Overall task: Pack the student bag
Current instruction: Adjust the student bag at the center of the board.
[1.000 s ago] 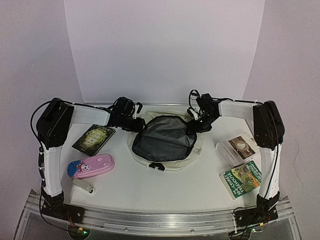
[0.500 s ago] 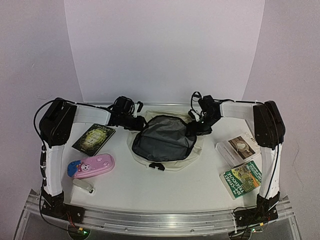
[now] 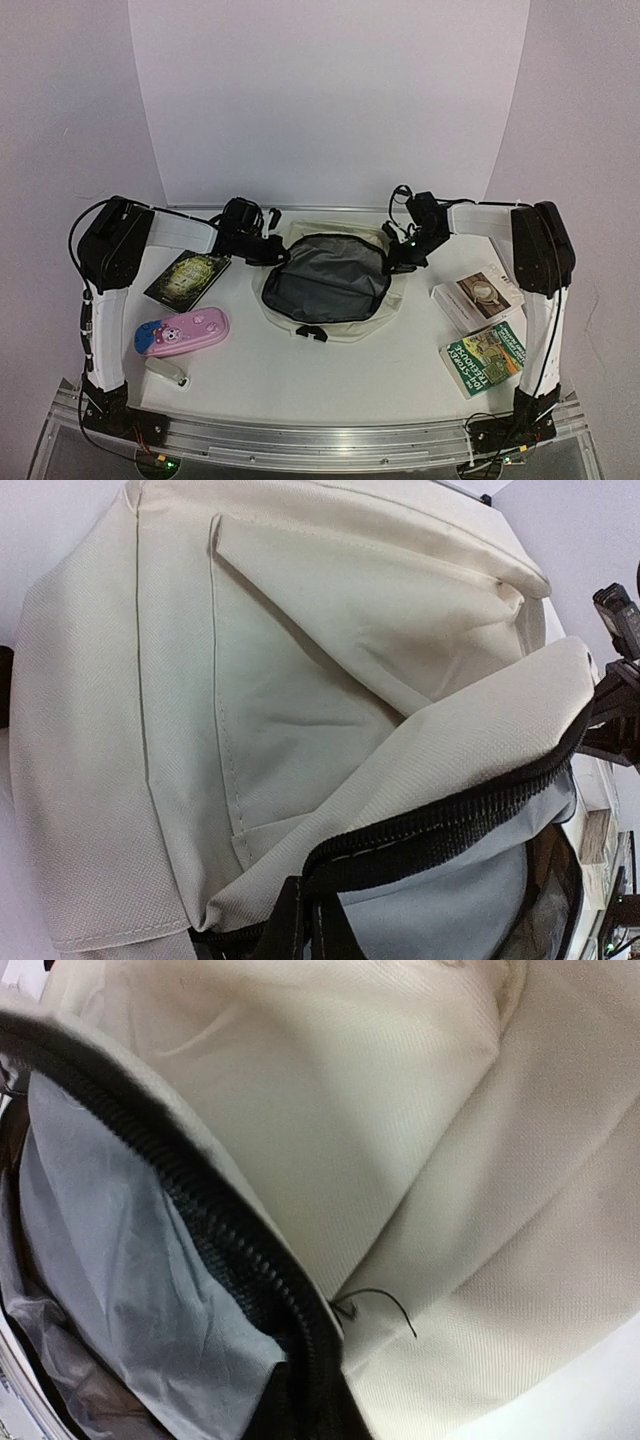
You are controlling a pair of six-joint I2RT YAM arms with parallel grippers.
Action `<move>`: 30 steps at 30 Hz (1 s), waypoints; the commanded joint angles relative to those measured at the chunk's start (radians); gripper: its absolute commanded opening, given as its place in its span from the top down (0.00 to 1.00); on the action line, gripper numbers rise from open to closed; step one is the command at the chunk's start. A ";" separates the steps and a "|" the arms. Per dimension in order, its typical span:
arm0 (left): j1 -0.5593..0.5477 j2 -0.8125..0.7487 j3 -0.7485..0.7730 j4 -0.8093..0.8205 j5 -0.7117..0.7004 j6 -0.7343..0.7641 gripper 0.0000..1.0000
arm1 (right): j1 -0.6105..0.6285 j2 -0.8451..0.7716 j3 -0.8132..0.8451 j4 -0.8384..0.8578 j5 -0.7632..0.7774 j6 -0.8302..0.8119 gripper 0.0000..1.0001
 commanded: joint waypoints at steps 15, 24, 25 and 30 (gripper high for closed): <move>0.114 -0.011 0.143 -0.232 0.060 -0.050 1.00 | -0.024 -0.022 0.084 -0.107 0.163 -0.146 1.00; 0.165 0.187 0.237 -0.280 0.077 -0.137 1.00 | -0.025 0.151 0.154 -0.114 0.319 -0.179 1.00; 0.165 0.203 0.252 -0.290 0.073 -0.138 0.99 | -0.025 0.158 0.153 -0.114 0.319 -0.177 1.00; 0.165 0.205 0.274 -0.291 0.054 -0.148 0.72 | -0.024 0.139 0.153 -0.115 0.303 -0.160 0.90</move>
